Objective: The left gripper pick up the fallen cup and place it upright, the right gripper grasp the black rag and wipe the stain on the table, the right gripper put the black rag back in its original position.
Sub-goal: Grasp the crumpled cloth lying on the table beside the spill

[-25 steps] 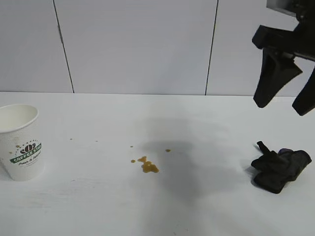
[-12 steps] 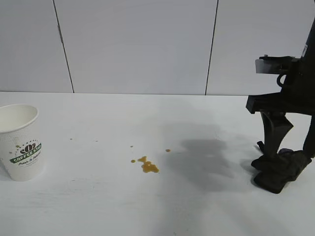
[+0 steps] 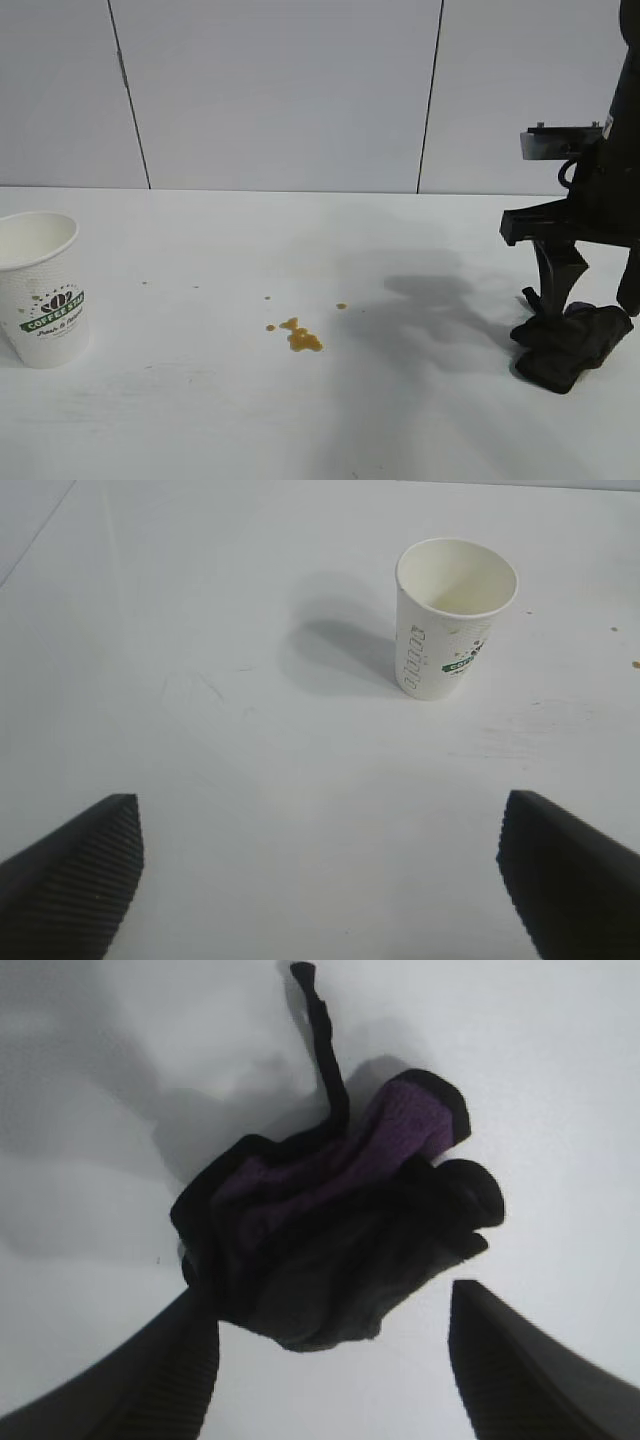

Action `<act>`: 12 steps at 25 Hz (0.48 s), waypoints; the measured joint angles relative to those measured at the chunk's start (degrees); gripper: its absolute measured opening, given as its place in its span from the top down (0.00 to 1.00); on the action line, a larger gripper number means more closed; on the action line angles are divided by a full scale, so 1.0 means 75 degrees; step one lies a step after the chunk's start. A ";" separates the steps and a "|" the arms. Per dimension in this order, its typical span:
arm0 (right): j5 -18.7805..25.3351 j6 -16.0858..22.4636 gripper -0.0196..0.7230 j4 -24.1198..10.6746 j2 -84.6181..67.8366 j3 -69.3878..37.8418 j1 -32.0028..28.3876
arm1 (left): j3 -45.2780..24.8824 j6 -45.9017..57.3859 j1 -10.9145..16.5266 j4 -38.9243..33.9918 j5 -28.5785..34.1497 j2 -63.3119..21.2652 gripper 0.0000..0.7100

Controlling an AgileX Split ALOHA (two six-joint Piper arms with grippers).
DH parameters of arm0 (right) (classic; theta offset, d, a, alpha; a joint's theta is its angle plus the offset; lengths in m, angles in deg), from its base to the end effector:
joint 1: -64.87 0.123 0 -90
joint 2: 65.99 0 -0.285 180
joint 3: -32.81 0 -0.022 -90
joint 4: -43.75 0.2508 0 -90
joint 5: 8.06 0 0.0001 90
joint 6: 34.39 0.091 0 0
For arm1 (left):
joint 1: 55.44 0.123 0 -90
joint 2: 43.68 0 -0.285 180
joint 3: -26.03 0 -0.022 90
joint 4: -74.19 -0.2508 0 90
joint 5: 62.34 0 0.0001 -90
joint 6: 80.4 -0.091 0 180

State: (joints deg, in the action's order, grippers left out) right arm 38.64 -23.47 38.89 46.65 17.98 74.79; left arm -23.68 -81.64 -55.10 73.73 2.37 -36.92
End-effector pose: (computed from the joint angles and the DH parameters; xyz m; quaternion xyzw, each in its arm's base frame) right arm 0.3274 0.0516 0.1606 -0.0188 0.9980 -0.0226 0.0558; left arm -0.0083 0.0006 0.2662 0.0066 0.8711 0.0108 0.4909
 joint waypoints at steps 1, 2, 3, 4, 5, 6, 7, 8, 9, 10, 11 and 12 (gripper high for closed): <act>-0.0014 0.0007 0.37 0.0000 0.0113 0.0000 0.0000 | 0.0000 0.0000 0.0000 0.0000 0.0000 0.0000 0.02; -0.0034 0.0009 0.37 0.0002 0.0221 0.0000 0.0000 | 0.0000 0.0000 0.0000 0.0000 0.0000 0.0000 0.02; -0.0054 0.0026 0.37 0.0002 0.0306 0.0000 0.0000 | 0.0000 0.0000 0.0000 0.0000 0.0000 0.0000 0.02; -0.0087 0.0033 0.37 0.0002 0.0406 0.0006 0.0000 | 0.0000 0.0000 0.0000 0.0000 0.0000 0.0000 0.02; -0.0114 0.0033 0.37 0.0009 0.0487 0.0006 0.0000 | 0.0000 0.0000 0.0000 0.0000 0.0000 0.0000 0.02; -0.0121 0.0054 0.41 0.0018 0.0551 0.0006 0.0000 | 0.0000 0.0000 0.0000 0.0000 0.0000 0.0000 0.02; -0.0110 0.0070 0.49 0.0026 0.0579 0.0006 0.0000 | 0.0000 0.0000 0.0000 0.0000 0.0000 0.0000 0.02; -0.0107 0.0087 0.64 0.0031 0.0589 0.0015 0.0000 | 0.0000 0.0000 0.0000 0.0000 0.0000 0.0000 0.02; -0.0097 0.0110 0.77 0.0041 0.0589 0.0032 0.0000 | 0.0000 0.0000 0.0000 0.0000 0.0000 0.0000 0.02; -0.0097 0.0109 0.85 0.0041 0.0580 0.0040 0.0000 | 0.0000 0.0000 0.0000 0.0000 0.0000 0.0000 0.02; -0.0087 0.0109 0.88 0.0041 0.0552 0.0047 0.0000 | 0.0000 0.0000 0.0000 0.0000 0.0000 0.0000 0.02; -0.0055 0.0111 0.90 0.0050 0.0518 0.0063 0.0000 | 0.0000 0.0000 0.0000 0.0000 0.0000 0.0000 0.02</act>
State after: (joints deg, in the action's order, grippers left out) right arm 38.23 -22.64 39.26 50.54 18.46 74.79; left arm -23.68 -81.64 -55.10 73.73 2.37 -36.92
